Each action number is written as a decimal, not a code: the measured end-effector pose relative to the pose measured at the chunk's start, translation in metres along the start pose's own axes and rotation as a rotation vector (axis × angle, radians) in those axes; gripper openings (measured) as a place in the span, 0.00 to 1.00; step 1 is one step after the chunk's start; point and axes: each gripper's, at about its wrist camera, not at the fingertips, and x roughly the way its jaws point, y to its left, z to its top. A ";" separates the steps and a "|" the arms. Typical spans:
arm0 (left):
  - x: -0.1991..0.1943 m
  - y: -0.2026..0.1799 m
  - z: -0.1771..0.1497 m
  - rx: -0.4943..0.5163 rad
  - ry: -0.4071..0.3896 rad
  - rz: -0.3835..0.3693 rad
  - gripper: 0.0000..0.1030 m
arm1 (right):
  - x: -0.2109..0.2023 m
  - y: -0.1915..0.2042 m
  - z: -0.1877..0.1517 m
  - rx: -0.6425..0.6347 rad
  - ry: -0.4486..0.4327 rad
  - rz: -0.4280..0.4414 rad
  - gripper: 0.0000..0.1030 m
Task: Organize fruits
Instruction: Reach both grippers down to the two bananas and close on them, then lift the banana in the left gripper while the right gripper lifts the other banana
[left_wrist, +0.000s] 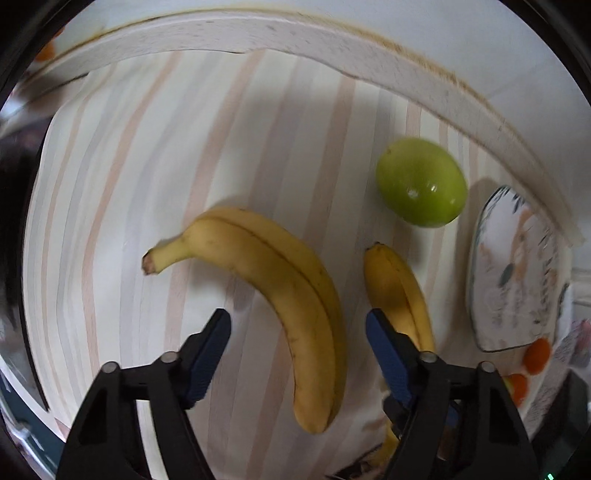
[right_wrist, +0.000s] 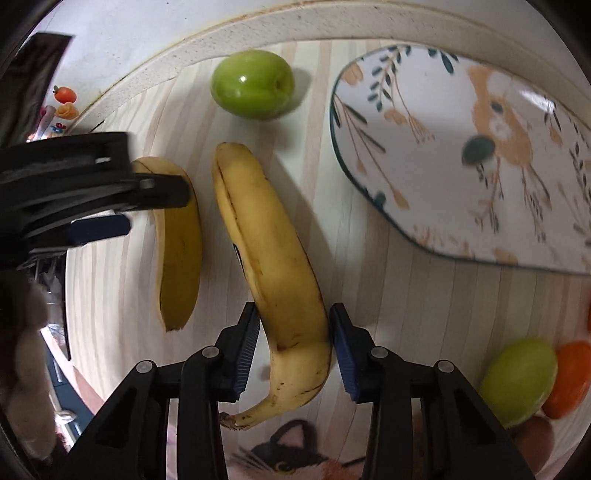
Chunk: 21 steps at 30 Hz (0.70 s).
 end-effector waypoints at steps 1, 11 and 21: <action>0.005 -0.003 0.000 0.018 0.005 0.016 0.50 | 0.000 -0.001 -0.001 -0.002 0.003 -0.001 0.40; 0.000 -0.003 -0.035 0.062 -0.036 0.012 0.31 | -0.001 0.003 -0.009 -0.040 0.039 -0.027 0.36; -0.016 0.048 -0.154 0.061 -0.001 0.074 0.32 | 0.007 0.023 -0.050 -0.142 0.134 -0.015 0.36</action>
